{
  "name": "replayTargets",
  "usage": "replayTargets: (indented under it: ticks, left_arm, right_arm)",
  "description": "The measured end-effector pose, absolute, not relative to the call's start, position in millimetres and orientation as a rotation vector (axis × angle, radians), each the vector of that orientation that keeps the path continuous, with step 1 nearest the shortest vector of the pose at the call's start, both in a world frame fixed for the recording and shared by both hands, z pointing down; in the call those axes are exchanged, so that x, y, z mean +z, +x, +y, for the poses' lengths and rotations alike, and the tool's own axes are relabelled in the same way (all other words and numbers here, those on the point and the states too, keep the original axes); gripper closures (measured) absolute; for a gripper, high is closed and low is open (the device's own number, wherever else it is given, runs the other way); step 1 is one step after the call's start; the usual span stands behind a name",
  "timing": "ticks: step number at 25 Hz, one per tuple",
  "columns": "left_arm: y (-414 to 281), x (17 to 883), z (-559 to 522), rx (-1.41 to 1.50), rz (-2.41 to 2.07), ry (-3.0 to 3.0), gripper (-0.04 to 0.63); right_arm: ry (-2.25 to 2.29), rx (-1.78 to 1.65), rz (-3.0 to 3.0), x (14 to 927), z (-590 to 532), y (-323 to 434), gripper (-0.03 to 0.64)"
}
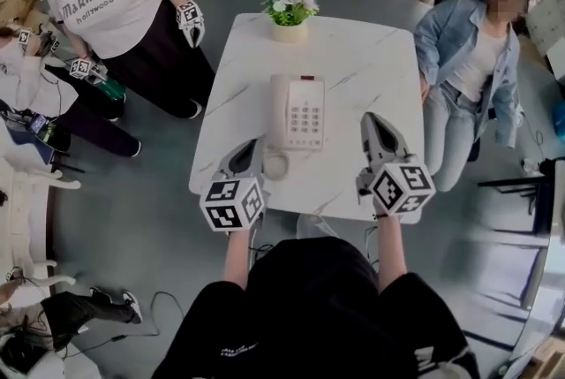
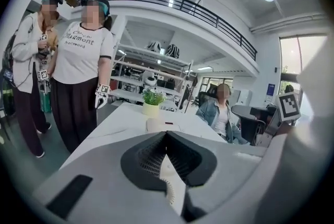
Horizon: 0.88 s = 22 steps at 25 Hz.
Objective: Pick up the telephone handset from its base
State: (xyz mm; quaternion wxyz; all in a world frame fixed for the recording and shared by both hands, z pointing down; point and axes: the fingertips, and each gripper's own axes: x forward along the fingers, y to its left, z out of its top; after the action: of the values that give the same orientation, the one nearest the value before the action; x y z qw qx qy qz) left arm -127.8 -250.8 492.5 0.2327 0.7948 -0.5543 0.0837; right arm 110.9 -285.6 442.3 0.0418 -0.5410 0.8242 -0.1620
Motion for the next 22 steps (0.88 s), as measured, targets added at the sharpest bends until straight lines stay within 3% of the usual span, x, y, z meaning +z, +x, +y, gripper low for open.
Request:
replayTargets:
  ticks: [14, 19, 22]
  left_arm:
    - [-98.1, 541.2, -328.9, 0.402, -1.445, 2.078, 0.586]
    - [-98.8, 556.6, -346.4, 0.452, -1.453, 2.037, 0.495]
    - [-99.0, 566.2, -359.0, 0.487, -1.473, 2.016, 0.407]
  right_arm:
    - [-1.575, -0.640, 2.604, 481.4, -363.3, 94.3, 0.626]
    - [-1.567, -0.680, 2.627, 496.5, -376.2, 86.4, 0.626]
    - [-1.564, -0.707, 2.630, 502.0, -381.5, 82.3, 0.626]
